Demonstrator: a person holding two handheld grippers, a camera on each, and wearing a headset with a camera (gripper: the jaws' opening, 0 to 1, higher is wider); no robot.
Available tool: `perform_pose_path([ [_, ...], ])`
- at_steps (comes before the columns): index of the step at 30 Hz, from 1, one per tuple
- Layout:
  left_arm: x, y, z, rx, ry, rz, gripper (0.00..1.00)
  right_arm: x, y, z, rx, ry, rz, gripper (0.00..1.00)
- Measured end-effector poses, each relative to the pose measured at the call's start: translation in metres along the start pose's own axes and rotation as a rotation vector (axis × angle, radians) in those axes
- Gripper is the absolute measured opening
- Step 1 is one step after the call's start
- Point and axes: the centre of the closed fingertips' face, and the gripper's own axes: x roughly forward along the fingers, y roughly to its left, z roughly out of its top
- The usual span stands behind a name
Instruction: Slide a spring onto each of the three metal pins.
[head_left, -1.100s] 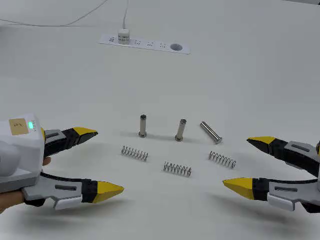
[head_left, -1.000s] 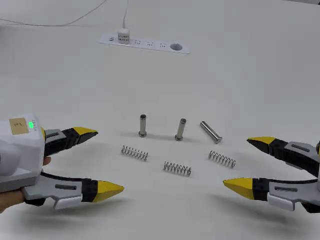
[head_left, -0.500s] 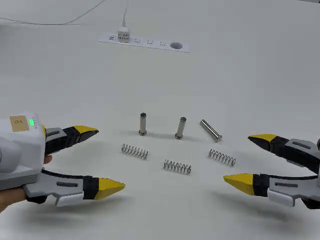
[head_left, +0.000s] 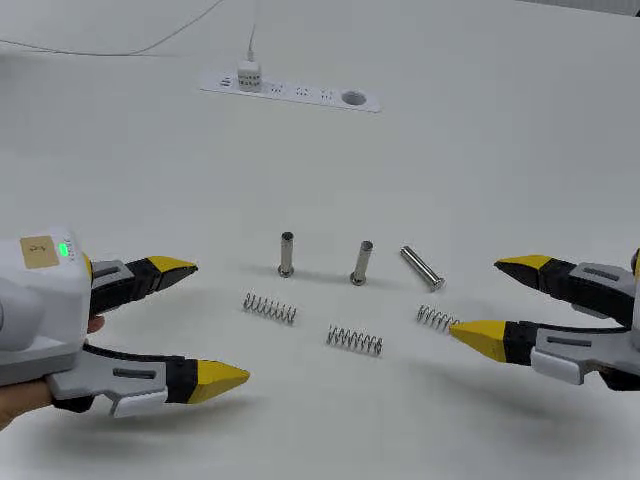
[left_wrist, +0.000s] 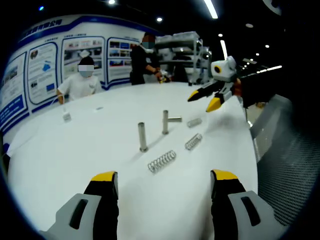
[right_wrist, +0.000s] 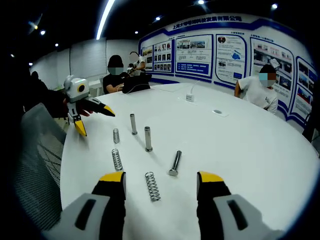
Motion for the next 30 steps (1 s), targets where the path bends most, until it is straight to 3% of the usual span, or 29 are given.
perform_pose_path([
  [12,-0.002,0.003,0.003,-0.003,-0.004,0.007,0.76,0.027,-0.017,0.020,0.011,0.058,-0.027,0.40],
  [30,0.001,-0.003,0.001,-0.004,0.004,-0.005,0.75,0.065,-0.031,0.014,0.029,0.225,-0.059,0.27],
])
